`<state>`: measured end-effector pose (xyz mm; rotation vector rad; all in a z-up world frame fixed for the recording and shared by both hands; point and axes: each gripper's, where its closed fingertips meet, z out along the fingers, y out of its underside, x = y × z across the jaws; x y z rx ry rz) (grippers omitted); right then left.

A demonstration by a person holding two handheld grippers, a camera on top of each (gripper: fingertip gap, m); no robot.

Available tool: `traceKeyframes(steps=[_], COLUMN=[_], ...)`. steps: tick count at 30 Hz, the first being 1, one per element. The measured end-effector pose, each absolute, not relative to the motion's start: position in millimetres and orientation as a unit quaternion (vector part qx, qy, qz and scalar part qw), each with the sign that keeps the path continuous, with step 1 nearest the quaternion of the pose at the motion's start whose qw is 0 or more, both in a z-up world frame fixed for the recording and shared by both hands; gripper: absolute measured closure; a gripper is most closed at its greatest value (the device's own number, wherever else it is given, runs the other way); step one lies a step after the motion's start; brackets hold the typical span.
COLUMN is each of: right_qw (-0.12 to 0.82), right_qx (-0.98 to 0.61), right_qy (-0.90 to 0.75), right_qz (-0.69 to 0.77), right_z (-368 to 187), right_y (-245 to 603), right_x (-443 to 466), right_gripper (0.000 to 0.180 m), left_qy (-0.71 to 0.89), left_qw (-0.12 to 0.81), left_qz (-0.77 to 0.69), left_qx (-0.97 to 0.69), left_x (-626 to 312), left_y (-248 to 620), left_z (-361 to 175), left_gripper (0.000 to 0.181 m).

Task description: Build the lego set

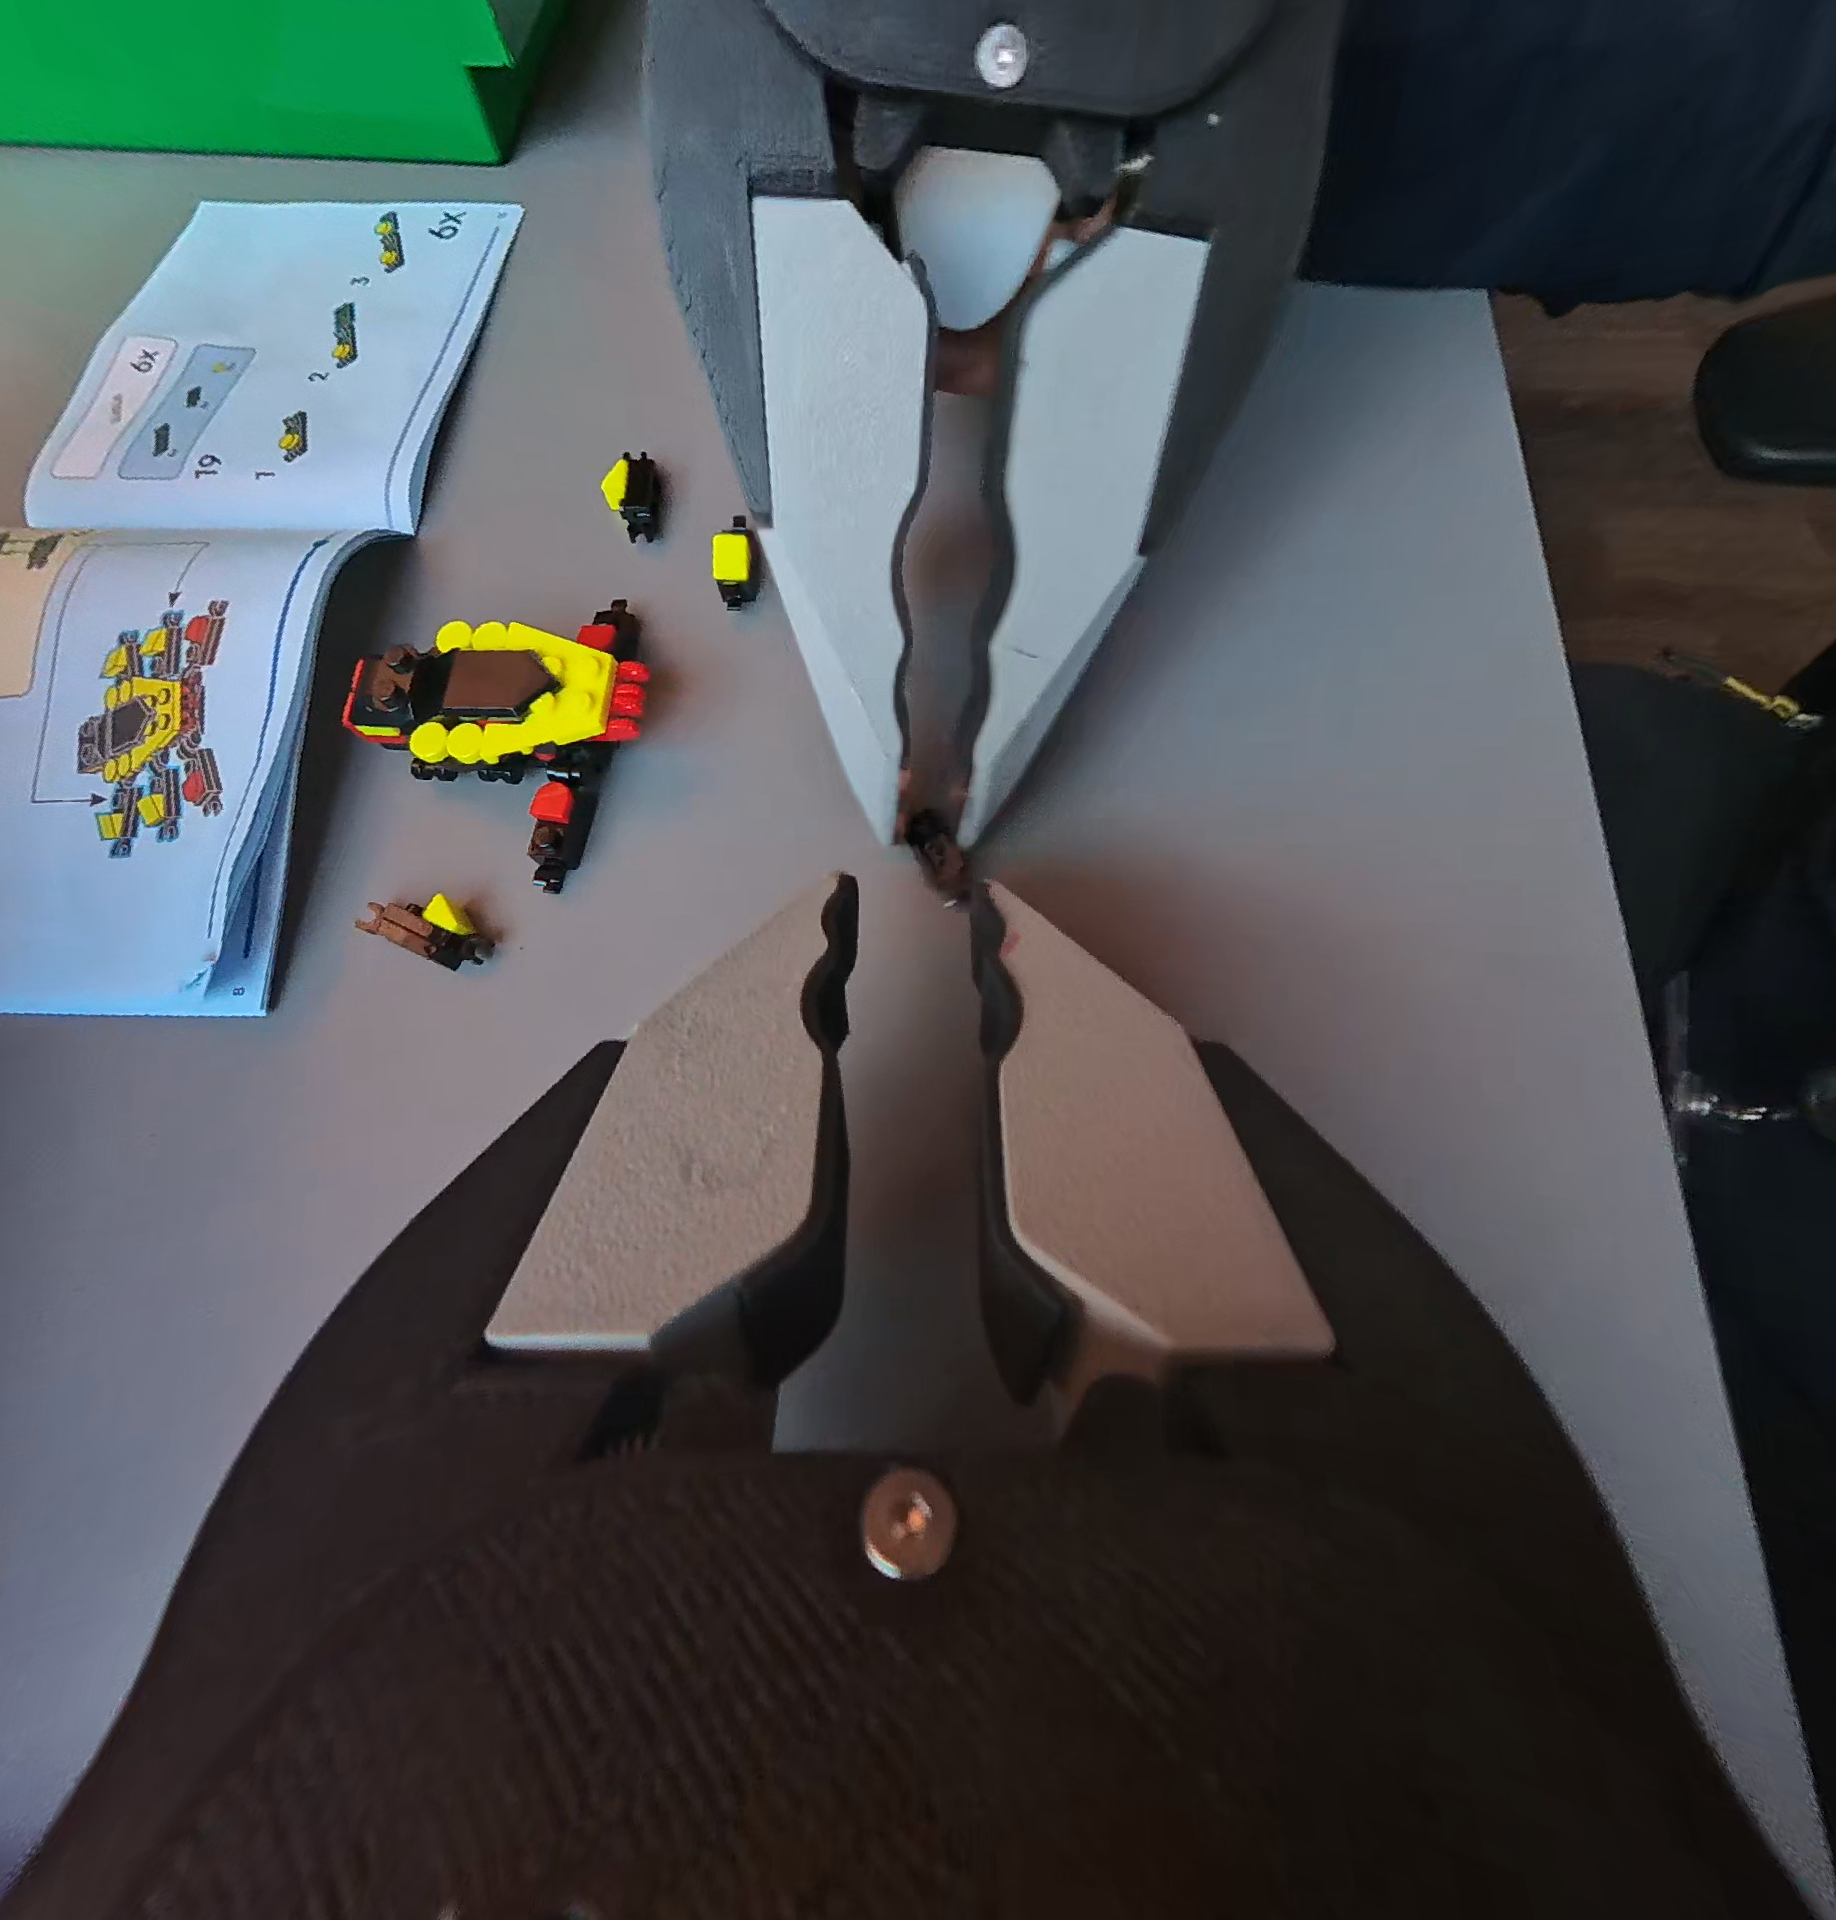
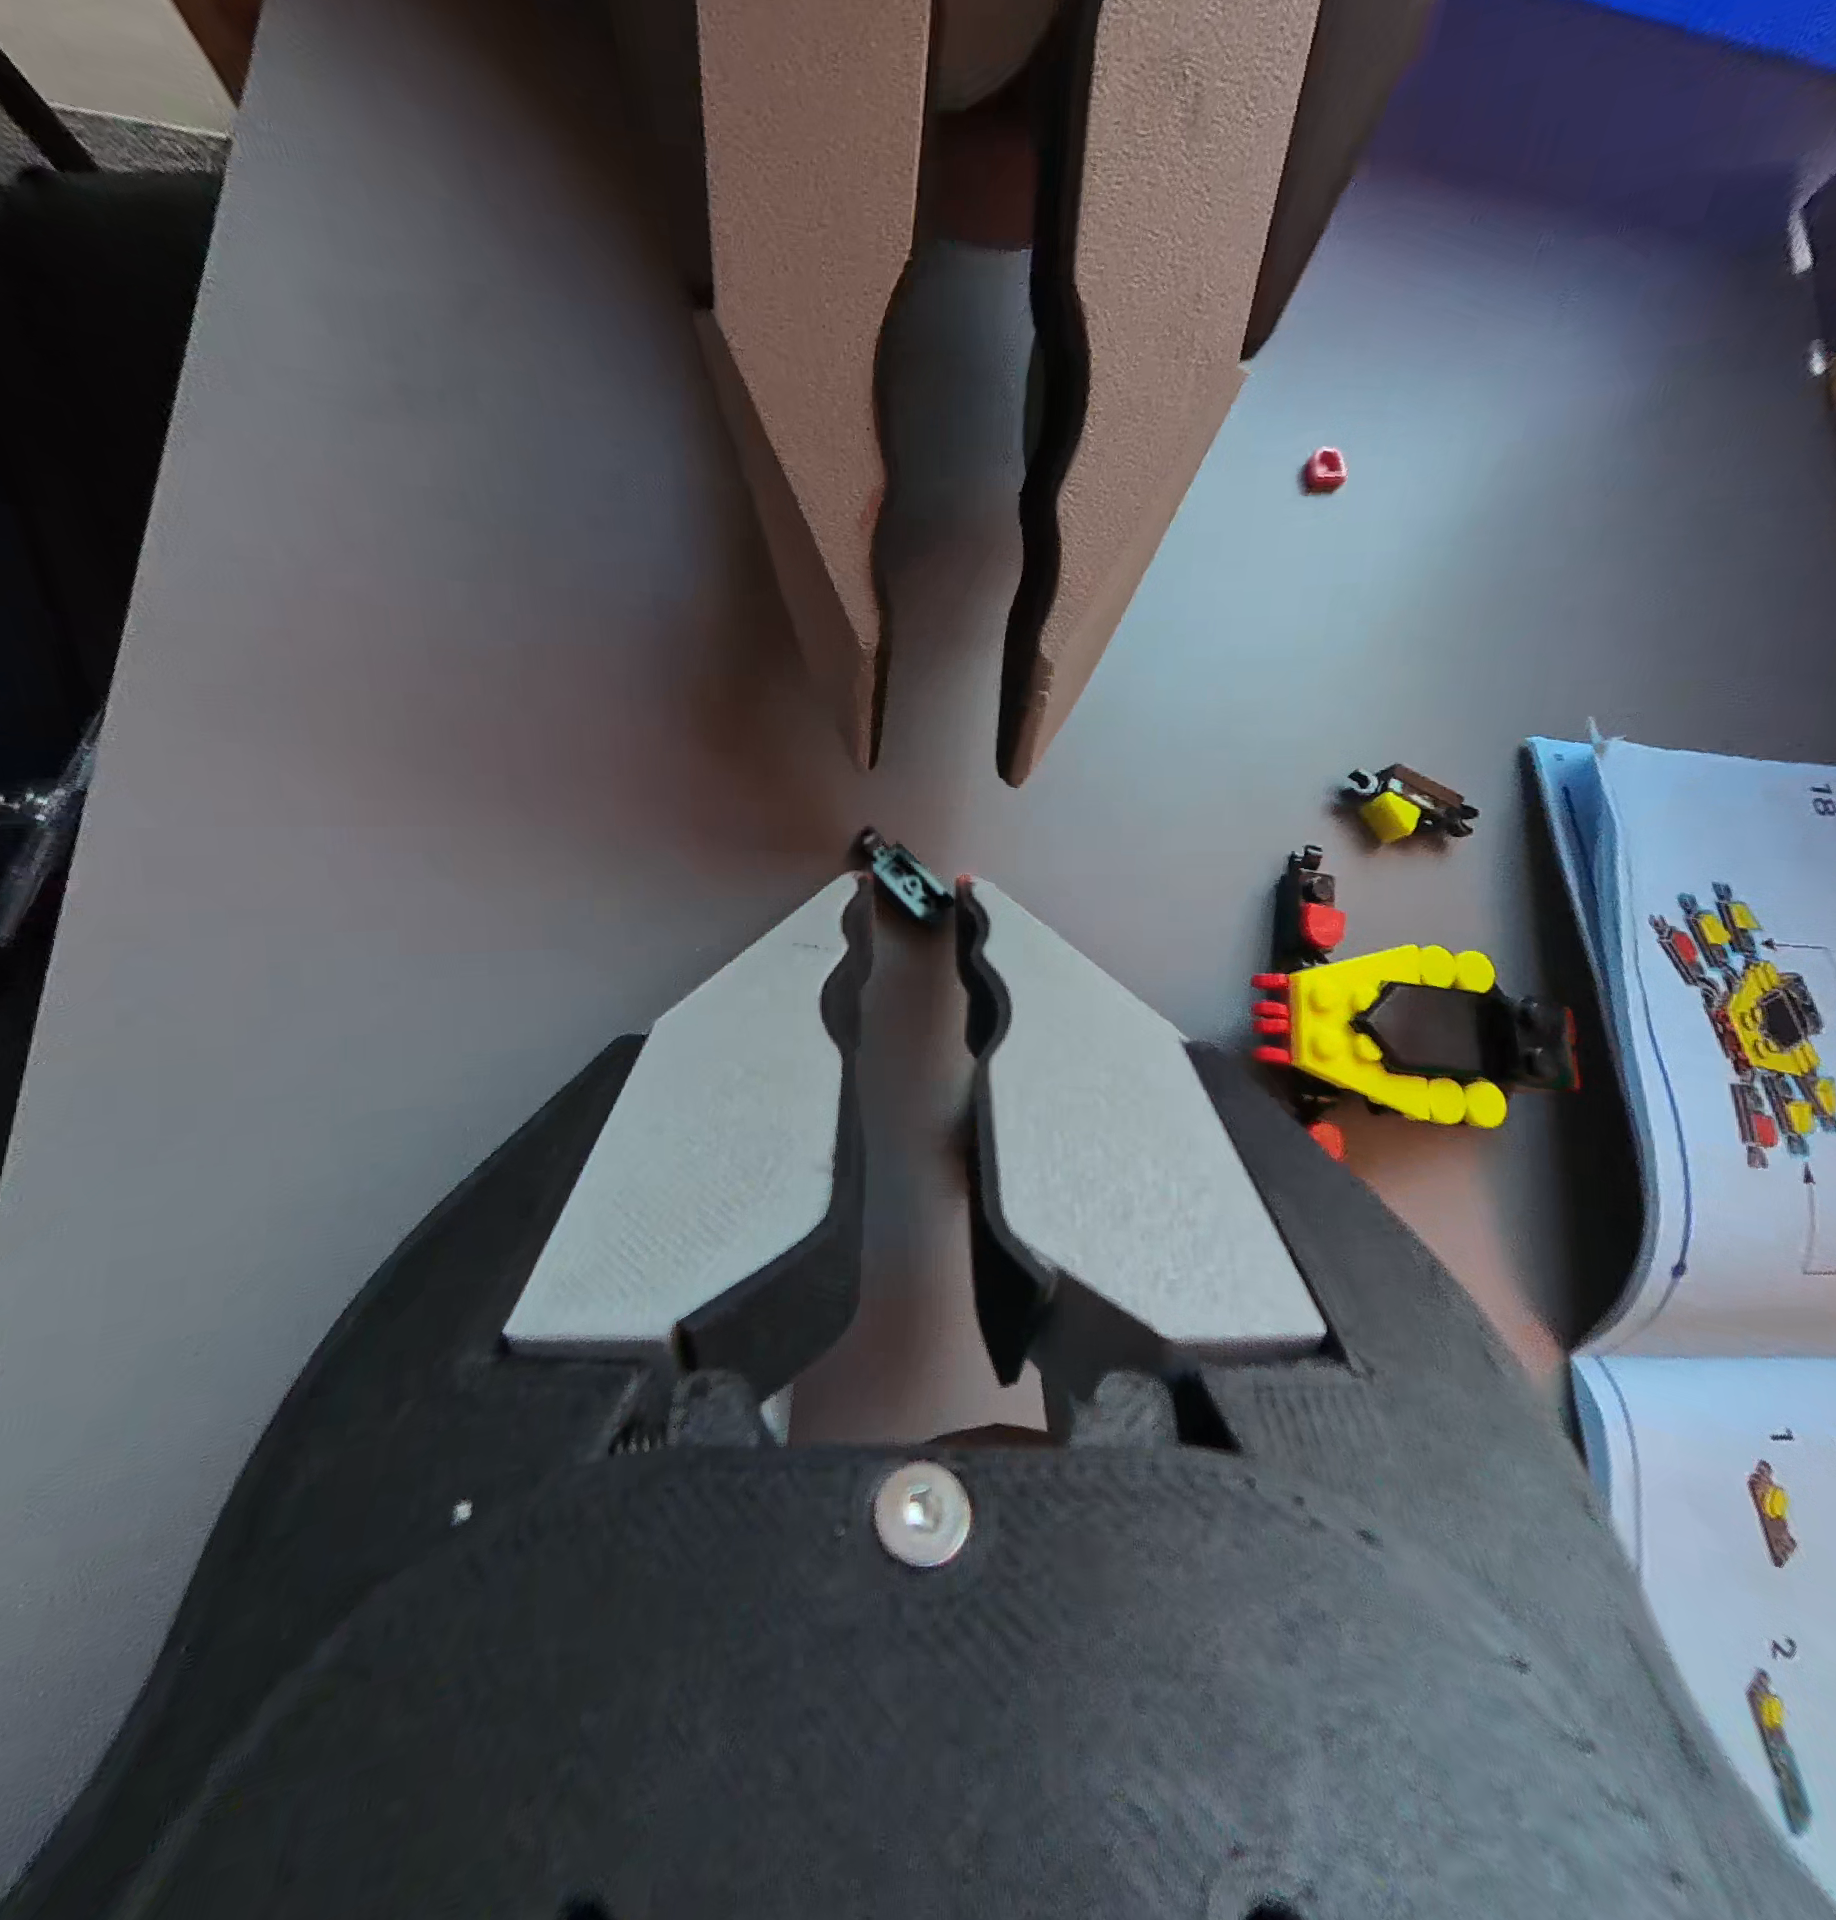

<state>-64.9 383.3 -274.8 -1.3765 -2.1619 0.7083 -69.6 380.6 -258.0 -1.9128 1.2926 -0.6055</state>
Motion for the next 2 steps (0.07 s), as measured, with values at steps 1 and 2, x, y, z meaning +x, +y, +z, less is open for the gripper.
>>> traceKeyframes(steps=[1,2], right_qw=[0.24,0.241], right_qx=[-0.504,-0.507], right_qy=[-0.788,-0.785], right_qz=[0.259,0.261], right_z=[-275.4,-275.3], right_y=[384.0,384.6], right_x=[-65.5,-66.4], right_gripper=[0.173,0.173], left_qy=[0.511,0.519], left_qw=[0.37,0.371], left_qz=[-0.229,-0.223], left_qx=[-0.741,-0.737], left_x=[-69.3,-68.6], left_y=[379.8,378.6], left_z=[-258.9,-259.2], left_gripper=[0.162,0.162])
